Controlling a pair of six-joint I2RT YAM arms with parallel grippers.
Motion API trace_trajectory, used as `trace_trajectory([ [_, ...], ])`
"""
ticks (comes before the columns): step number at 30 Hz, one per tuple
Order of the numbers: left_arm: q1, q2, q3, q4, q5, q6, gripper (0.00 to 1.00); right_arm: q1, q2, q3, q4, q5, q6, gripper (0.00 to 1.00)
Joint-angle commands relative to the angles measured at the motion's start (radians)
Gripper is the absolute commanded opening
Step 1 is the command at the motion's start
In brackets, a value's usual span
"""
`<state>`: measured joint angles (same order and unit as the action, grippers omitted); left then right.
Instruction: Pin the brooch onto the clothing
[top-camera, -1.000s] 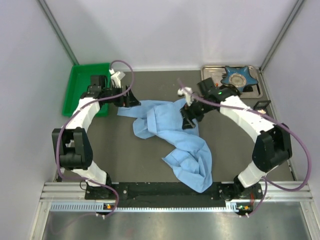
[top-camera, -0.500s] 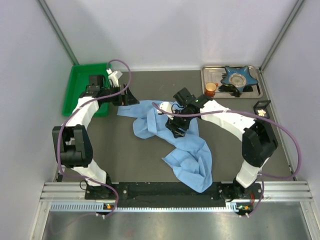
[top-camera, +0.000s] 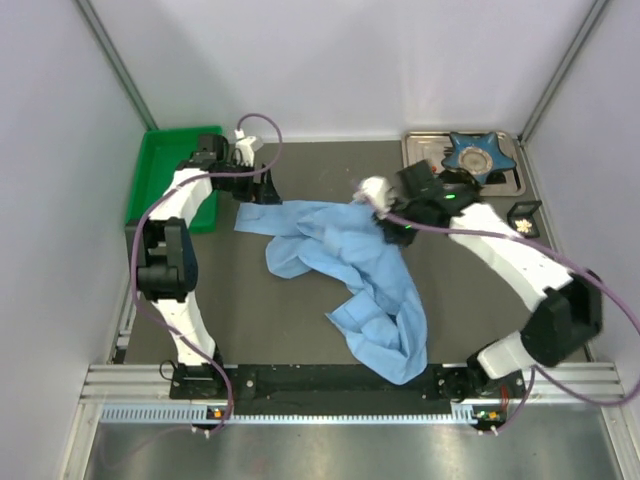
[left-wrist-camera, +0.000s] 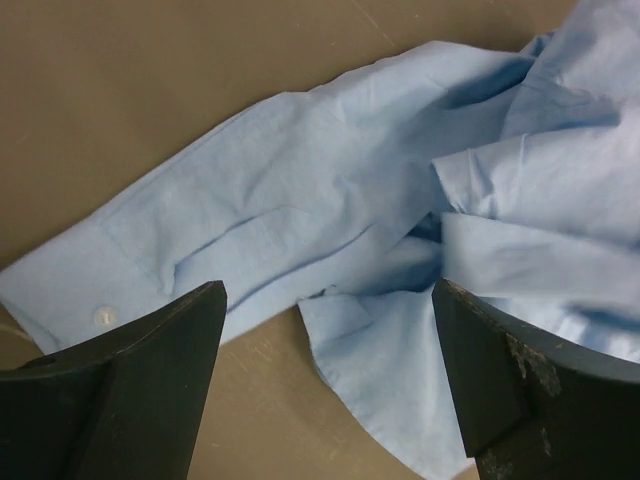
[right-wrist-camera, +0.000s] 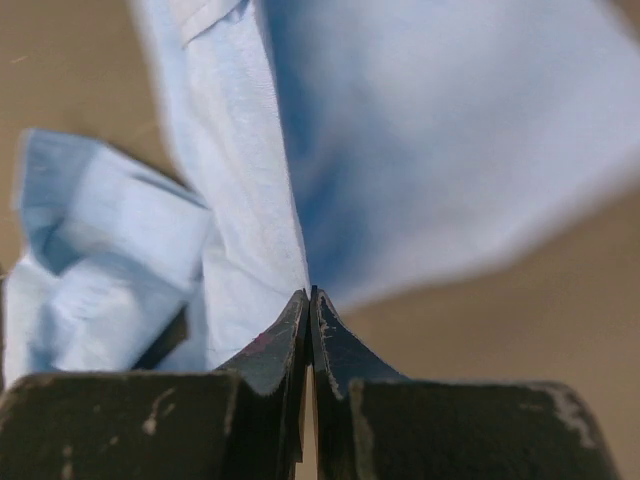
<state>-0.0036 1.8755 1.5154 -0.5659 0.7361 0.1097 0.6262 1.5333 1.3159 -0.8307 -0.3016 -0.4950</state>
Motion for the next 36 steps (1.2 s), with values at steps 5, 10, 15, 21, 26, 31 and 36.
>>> trace_trajectory([
  [5,-0.104,0.100,0.137,-0.002,-0.072,0.297,0.90,-0.399,-0.304,-0.090,0.001,0.120,-0.004,0.00],
  [10,-0.203,0.200,0.212,0.044,-0.057,0.387,0.89,-0.418,-0.358,-0.153,0.015,0.191,0.007,0.00],
  [15,-0.283,0.299,0.285,0.064,-0.026,0.439,0.89,-0.430,-0.394,-0.178,0.030,0.268,0.039,0.00],
  [21,-0.315,0.367,0.321,0.012,-0.075,0.508,0.79,-0.456,-0.414,-0.192,0.041,0.294,0.053,0.00],
  [26,-0.308,0.367,0.356,-0.194,-0.207,0.521,0.38,-0.459,-0.398,-0.178,0.085,0.289,0.076,0.00],
  [31,-0.152,0.119,0.136,-0.210,-0.190,0.395,0.00,-0.457,-0.346,-0.147,0.154,0.269,0.096,0.00],
  [36,0.100,-0.152,-0.107,-0.254,-0.193,0.396,0.00,-0.459,-0.265,-0.097,0.215,0.217,0.140,0.00],
])
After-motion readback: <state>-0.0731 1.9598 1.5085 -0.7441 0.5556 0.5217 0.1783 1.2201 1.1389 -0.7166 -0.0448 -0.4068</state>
